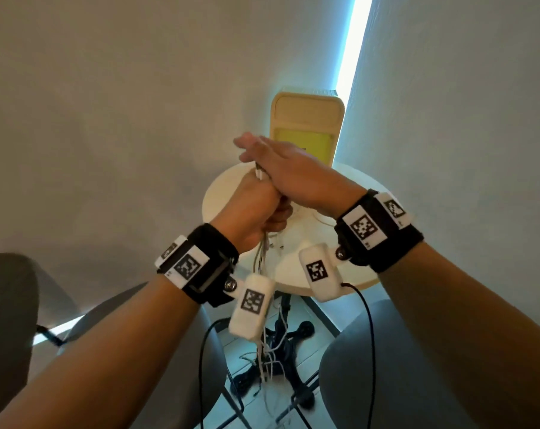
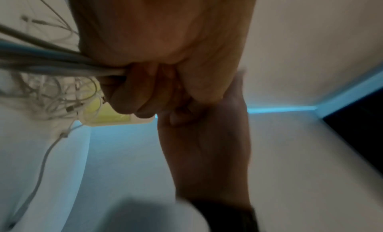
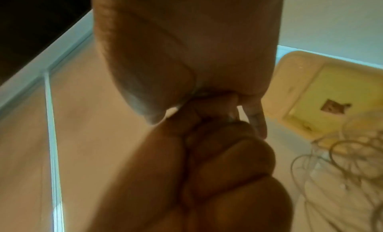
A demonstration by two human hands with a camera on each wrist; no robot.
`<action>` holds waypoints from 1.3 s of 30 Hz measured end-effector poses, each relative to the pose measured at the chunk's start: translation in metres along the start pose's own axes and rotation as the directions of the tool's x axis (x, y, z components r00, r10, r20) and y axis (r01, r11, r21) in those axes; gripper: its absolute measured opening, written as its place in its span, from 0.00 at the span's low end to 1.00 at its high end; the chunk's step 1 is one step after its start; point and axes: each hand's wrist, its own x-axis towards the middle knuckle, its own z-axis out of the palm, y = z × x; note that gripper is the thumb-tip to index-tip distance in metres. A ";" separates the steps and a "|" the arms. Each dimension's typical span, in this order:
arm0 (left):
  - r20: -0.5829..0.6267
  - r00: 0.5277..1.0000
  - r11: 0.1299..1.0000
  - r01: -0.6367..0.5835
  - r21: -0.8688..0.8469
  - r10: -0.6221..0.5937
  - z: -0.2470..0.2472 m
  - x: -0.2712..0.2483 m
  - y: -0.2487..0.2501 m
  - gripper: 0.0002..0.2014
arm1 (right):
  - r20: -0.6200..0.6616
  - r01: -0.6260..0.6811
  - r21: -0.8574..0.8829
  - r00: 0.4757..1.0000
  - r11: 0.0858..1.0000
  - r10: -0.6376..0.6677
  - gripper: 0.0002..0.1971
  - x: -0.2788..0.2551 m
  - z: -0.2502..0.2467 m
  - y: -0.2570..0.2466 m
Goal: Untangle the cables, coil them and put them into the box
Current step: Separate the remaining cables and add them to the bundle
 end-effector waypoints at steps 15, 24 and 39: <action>-0.038 0.999 0.987 0.008 0.159 -0.002 -0.001 0.003 -0.013 0.15 | 0.100 0.183 -0.311 0.982 0.932 -0.160 0.25 -0.012 -0.005 0.002; -0.010 1.000 1.000 0.023 -0.018 -0.023 -0.017 0.014 -0.021 0.23 | -0.054 -0.339 -0.464 0.933 0.819 0.356 0.17 -0.004 -0.076 0.089; -0.050 0.998 0.993 0.024 -0.112 -0.029 -0.018 0.021 -0.035 0.24 | -0.255 -0.525 -0.381 0.851 0.761 0.460 0.08 -0.032 -0.066 0.165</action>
